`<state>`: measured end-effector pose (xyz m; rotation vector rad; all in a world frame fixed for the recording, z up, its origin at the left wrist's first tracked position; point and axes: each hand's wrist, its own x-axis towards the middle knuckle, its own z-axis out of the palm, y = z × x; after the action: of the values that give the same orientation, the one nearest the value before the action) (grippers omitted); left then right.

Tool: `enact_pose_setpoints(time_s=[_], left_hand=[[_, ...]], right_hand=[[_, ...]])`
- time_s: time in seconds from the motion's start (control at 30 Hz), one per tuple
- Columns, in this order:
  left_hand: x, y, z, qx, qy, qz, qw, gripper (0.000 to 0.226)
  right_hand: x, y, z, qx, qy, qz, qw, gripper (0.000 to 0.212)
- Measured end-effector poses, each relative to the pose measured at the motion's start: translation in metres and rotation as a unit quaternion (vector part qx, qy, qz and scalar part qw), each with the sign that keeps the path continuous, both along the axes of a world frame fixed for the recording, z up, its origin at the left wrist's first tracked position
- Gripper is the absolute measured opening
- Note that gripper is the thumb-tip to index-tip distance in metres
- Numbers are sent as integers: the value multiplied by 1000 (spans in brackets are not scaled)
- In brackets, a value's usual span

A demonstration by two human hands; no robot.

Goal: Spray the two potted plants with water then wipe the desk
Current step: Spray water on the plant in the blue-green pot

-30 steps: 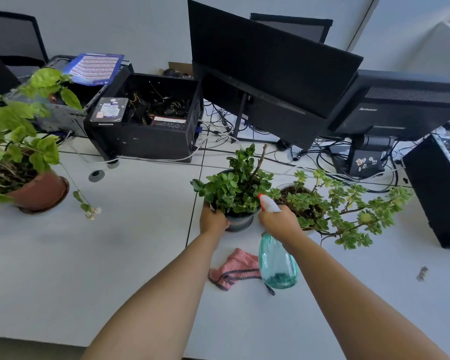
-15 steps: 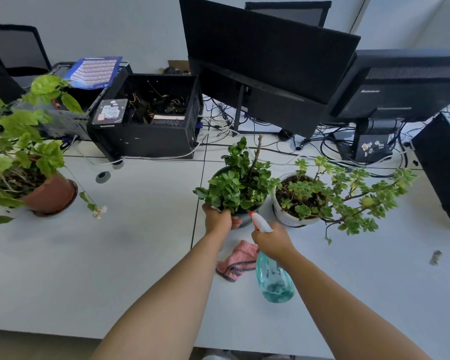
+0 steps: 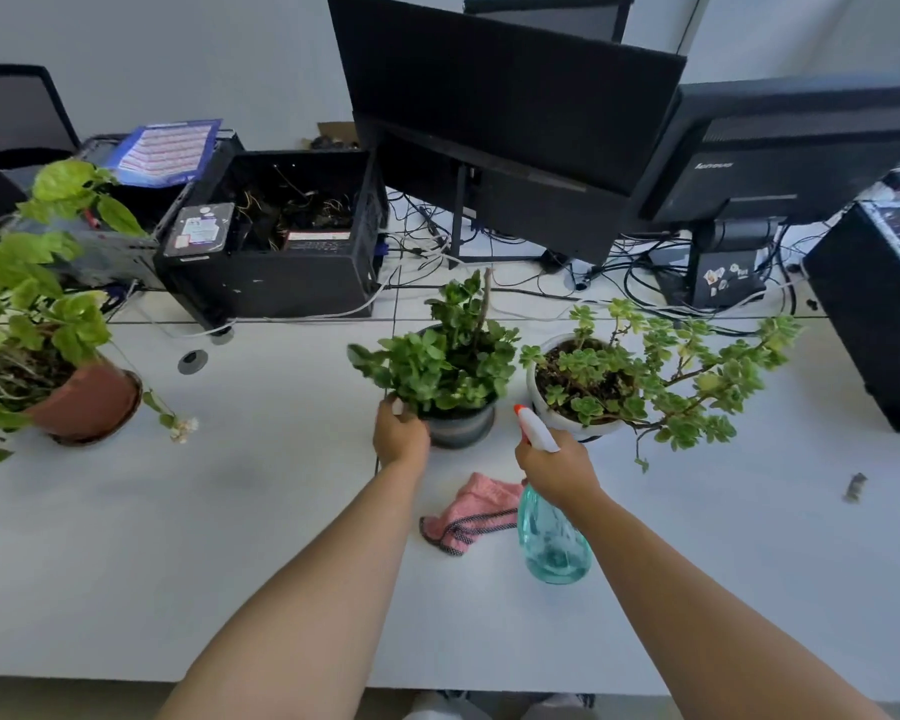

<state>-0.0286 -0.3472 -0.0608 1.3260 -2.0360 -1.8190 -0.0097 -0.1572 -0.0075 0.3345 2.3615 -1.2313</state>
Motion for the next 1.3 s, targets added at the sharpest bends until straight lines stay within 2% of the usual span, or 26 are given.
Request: enact_pose_setpoints(time_s=[0.07,0.27,0.37,0.47,0.53,0.57,0.63,0.7,0.73,0.8,0.9,0.93,1.0,1.07,1.13,1.2,1.3], left_hand=[[1,4,1,10,-2,40,999,39],[14,50,7,161,97,46,981,75],[5,38,12,111,72,19,991,75],[1,7,9,45,30,-42,998,61],[4,-1,5,8,-11,-34,999,59],[8,3,4,13,-15,-16,1000,63],[15,22,6,85,29,-1,996,72],[14,38,11,163,75,13,984,73],[11,40,14,171,80,24,982,71],[8,37,21,129,67,11,989,67],[7,16,21,-9,19,-60,998,63],[6,9,17,-23,14,-58,998,61],[7,12,11,10,13,-18,1000,58],[12,30,8,89,46,22,995,63],[15,43,9,140,74,26,987,70],[10,40,7,124,63,8,990,72],[0,10,-2,47,14,-55,997,70]], right_hand=[[-1,4,3,2,5,4,1000,41],[-1,0,4,-12,12,20,1000,45],[-2,-2,5,1,2,41,999,52],[-3,-5,9,-2,-8,37,999,55],[-3,-6,10,-6,-9,27,1000,51],[-3,-7,10,-8,-12,22,1000,48],[-2,-8,9,-16,-15,13,1000,40],[-1,-9,8,-21,-14,8,1000,34],[-2,-10,8,-22,-8,7,1000,33],[-4,-10,10,-16,-4,15,1000,33],[-6,-11,14,-5,-10,36,999,33],[-7,-11,12,-6,-8,34,999,28],[-6,-11,12,-6,-5,22,1000,23],[-7,-11,10,-7,-5,18,1000,35],[-8,-12,11,-7,-9,17,1000,36],[-10,-10,9,-11,-11,16,1000,38],[-14,-8,9,-10,-18,17,1000,41]])
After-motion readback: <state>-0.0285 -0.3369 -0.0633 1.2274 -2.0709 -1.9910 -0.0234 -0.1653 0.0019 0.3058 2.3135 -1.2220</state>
